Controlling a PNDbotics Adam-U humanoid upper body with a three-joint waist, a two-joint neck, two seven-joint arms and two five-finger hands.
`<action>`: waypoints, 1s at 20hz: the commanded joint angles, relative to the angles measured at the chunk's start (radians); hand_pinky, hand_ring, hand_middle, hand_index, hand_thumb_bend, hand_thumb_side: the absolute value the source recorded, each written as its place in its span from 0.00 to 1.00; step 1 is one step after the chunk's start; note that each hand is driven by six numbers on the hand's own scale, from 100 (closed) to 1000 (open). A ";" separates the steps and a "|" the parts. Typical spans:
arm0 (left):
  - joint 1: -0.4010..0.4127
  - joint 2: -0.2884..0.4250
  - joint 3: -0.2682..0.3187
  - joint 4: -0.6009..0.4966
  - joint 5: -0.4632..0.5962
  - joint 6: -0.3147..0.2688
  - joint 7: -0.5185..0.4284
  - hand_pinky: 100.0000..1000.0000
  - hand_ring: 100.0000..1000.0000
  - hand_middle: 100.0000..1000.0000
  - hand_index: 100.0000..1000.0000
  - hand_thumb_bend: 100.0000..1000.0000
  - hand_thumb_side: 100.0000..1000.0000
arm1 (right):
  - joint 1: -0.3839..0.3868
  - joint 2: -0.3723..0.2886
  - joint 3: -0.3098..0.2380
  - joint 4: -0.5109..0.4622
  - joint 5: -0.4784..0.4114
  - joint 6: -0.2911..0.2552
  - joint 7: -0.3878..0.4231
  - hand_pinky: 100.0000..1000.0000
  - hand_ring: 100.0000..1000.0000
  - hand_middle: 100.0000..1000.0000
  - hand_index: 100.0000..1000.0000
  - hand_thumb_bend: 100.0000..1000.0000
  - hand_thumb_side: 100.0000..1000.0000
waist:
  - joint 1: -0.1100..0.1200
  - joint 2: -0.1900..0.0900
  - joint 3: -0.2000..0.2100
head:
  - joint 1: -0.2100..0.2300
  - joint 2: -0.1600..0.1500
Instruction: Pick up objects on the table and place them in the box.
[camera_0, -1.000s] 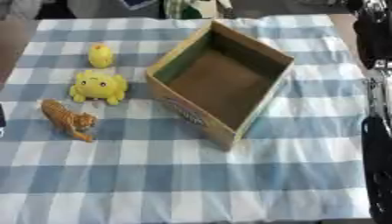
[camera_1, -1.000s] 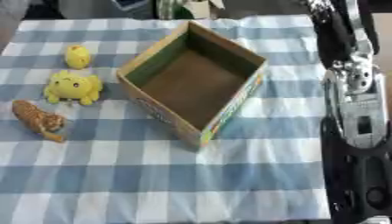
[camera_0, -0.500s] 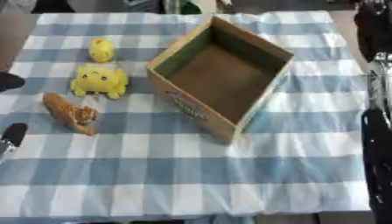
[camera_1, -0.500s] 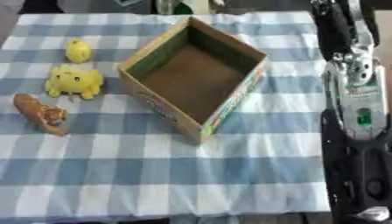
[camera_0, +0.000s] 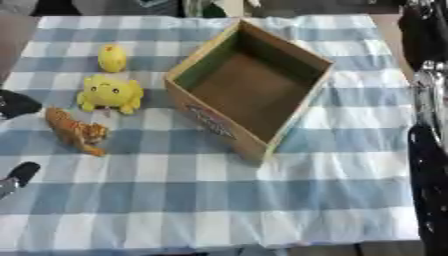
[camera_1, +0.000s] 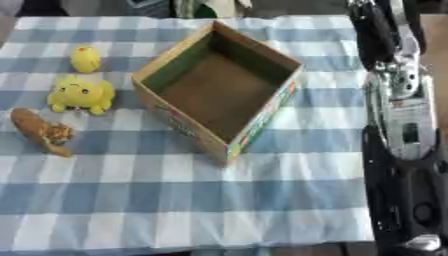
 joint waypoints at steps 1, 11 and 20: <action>-0.036 0.054 -0.013 -0.017 0.026 -0.004 -0.065 0.68 0.85 0.82 0.97 0.24 0.78 | -0.015 -0.009 0.003 -0.006 -0.007 0.000 0.006 0.77 0.78 0.46 0.83 0.00 0.67 | 0.004 -0.021 -0.002 | 0.012 -0.016; -0.139 0.089 -0.049 -0.017 0.072 -0.021 -0.273 0.75 0.92 0.86 1.00 0.37 0.71 | -0.006 -0.004 0.008 -0.010 -0.015 0.009 0.018 0.77 0.78 0.45 0.83 0.00 0.69 | 0.013 -0.023 -0.017 | 0.032 -0.026; -0.218 0.085 -0.059 -0.017 0.109 0.000 -0.365 0.74 0.91 0.85 0.98 0.34 0.57 | -0.004 -0.003 0.009 -0.008 -0.019 0.015 0.026 0.77 0.77 0.44 0.82 0.00 0.71 | 0.016 -0.016 -0.030 | 0.042 -0.037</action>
